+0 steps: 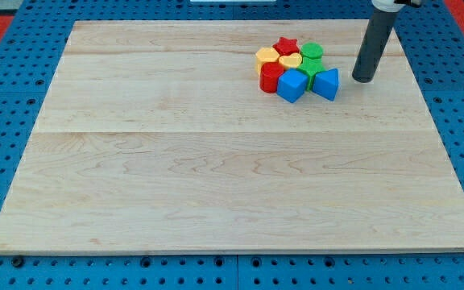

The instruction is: Separate yellow heart from group of blocks

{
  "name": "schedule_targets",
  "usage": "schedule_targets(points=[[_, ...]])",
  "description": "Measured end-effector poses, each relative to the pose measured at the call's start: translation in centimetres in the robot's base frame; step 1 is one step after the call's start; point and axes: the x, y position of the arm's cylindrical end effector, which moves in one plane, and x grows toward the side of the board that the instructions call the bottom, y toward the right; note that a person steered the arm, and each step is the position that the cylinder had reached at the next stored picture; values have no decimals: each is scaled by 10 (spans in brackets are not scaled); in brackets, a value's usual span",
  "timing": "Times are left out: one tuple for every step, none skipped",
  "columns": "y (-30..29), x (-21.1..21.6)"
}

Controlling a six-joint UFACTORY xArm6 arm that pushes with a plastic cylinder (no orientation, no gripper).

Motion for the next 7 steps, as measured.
schedule_targets(points=[[-16,-6],[-29,-18],[-68,-18],[-119,-34],[-158,-43],[-161,-28],[-160,-6]])
